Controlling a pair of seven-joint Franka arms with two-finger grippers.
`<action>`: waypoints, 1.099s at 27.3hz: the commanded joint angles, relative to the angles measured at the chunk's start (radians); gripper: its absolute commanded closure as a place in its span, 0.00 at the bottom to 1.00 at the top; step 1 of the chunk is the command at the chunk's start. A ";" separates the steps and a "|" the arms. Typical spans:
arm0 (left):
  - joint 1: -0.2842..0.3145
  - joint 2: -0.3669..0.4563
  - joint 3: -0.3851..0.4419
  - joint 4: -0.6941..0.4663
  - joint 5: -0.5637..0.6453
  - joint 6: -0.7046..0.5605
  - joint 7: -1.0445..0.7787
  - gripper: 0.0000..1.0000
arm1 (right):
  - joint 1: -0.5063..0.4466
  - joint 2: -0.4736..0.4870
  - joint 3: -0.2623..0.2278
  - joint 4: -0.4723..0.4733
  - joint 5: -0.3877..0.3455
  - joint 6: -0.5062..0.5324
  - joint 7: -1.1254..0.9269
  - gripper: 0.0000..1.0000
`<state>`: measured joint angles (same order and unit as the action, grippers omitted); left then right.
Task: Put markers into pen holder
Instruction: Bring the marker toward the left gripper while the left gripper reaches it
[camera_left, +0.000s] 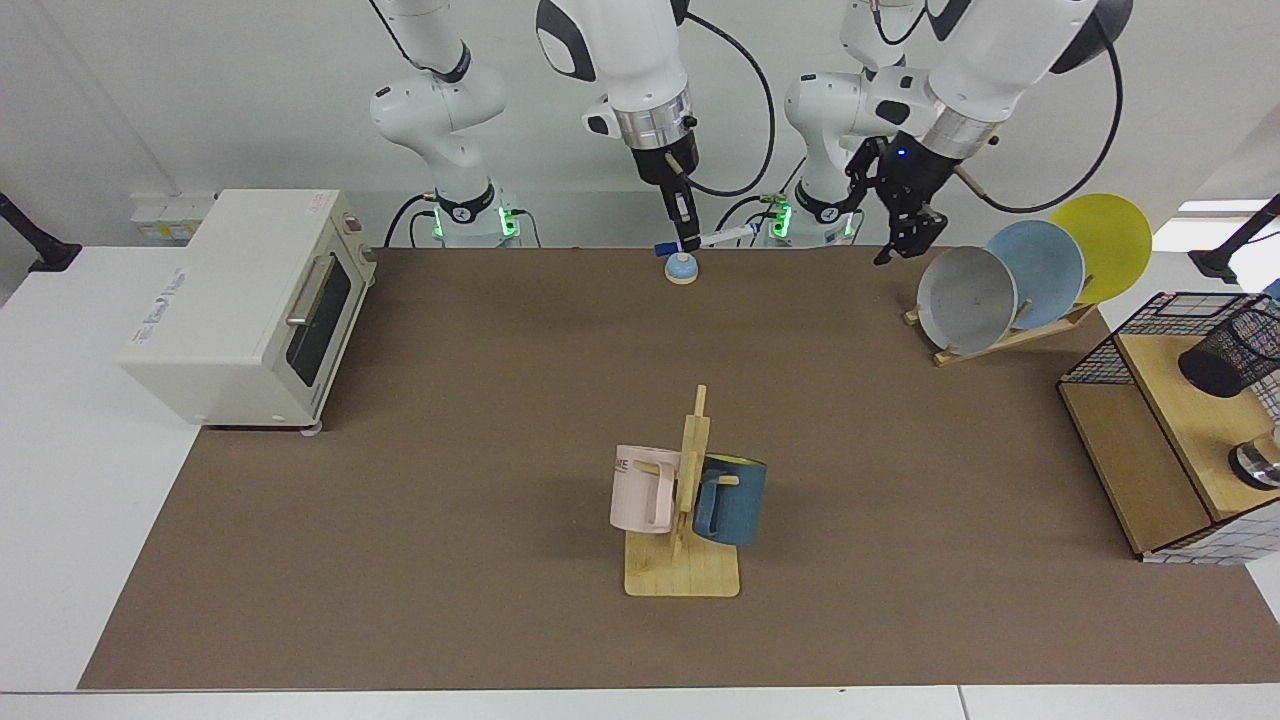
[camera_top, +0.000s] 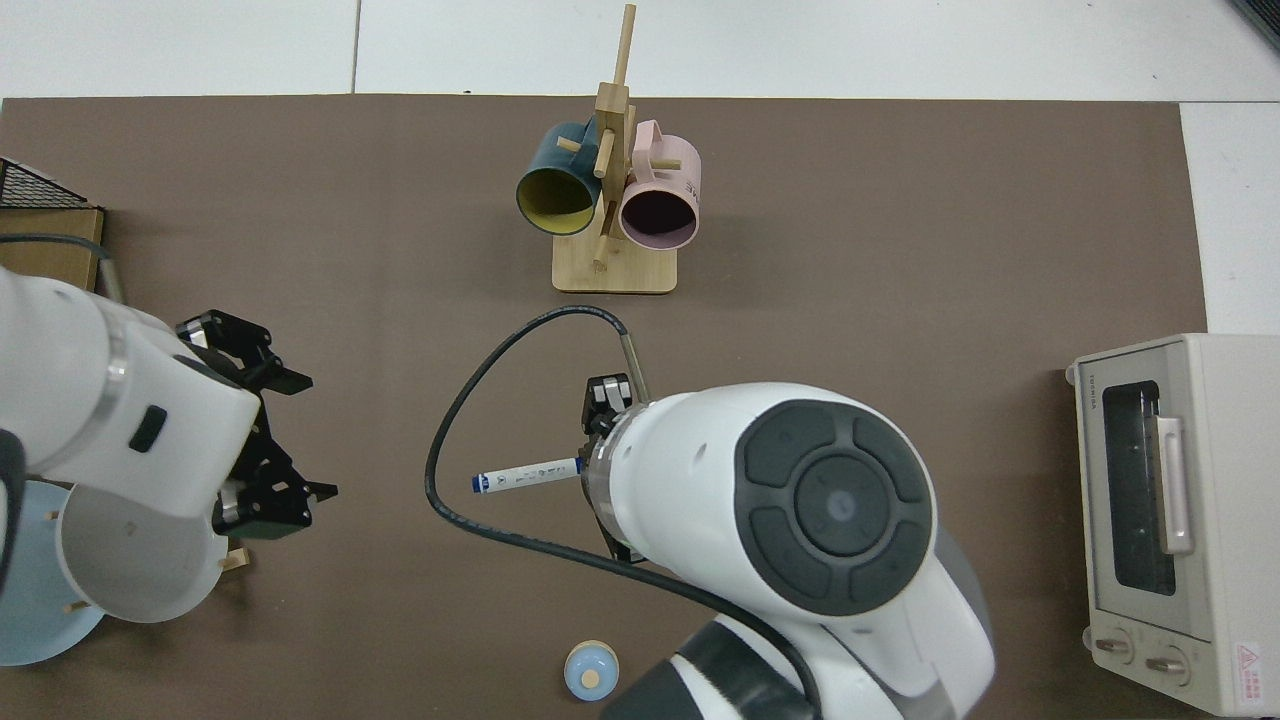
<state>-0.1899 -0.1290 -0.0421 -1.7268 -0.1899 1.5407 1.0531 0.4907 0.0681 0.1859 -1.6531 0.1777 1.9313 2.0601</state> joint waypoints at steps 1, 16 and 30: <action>-0.069 -0.086 0.010 -0.128 -0.014 0.070 0.005 0.08 | 0.017 0.093 -0.005 0.099 0.002 0.000 0.048 1.00; -0.112 -0.090 -0.030 -0.194 -0.082 0.191 -0.039 0.12 | 0.049 0.159 -0.005 0.173 -0.032 0.005 0.126 1.00; -0.174 -0.044 -0.045 -0.201 -0.088 0.311 -0.137 0.21 | 0.049 0.157 -0.003 0.171 -0.034 0.005 0.124 1.00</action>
<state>-0.3236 -0.1800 -0.0987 -1.9100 -0.2621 1.8048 0.9592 0.5332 0.2105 0.1824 -1.5079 0.1685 1.9466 2.1504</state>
